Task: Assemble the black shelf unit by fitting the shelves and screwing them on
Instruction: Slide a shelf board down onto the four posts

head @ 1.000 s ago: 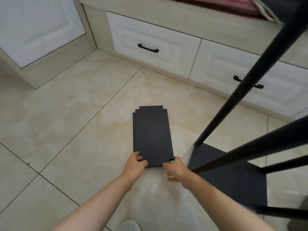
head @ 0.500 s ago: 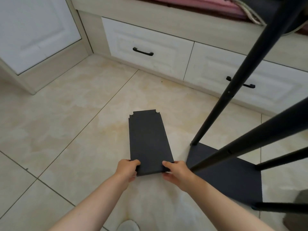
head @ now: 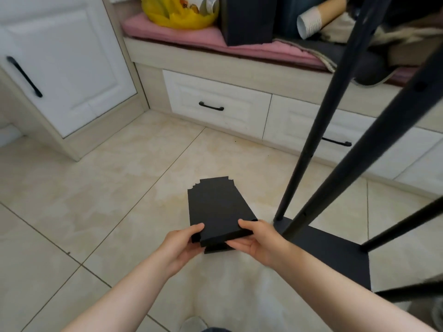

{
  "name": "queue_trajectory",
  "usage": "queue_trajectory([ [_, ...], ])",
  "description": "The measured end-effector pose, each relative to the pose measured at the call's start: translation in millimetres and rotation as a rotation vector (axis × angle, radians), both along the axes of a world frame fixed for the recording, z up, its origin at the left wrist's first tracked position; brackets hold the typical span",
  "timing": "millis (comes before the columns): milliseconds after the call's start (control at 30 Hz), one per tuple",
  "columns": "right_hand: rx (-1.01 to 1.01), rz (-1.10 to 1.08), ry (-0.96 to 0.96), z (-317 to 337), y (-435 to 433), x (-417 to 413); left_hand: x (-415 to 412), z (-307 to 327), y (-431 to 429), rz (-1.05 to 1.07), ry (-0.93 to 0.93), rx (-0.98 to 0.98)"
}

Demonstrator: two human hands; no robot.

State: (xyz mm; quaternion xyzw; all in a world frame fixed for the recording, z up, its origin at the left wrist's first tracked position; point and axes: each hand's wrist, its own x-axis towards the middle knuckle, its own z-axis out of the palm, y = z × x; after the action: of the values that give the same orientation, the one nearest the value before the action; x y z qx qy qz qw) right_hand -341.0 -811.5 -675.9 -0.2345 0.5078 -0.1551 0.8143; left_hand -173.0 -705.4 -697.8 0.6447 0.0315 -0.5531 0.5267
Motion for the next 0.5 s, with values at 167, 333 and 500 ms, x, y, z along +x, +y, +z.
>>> queue_trajectory([
  [167, -0.068, 0.003, -0.013, 70.1, 11.3, -8.4, -3.9, 58.4, 5.1, 0.031, -0.035, -0.072],
  [333, -0.089, 0.033, -0.023, 136.9, 23.6, -38.7, -1.6, 121.2, 13.7, -0.051, -0.109, -0.136],
  [500, -0.201, 0.114, -0.023, 194.3, 33.6, -88.2, -9.0, 164.6, 24.7, -0.065, -0.172, -0.184],
])
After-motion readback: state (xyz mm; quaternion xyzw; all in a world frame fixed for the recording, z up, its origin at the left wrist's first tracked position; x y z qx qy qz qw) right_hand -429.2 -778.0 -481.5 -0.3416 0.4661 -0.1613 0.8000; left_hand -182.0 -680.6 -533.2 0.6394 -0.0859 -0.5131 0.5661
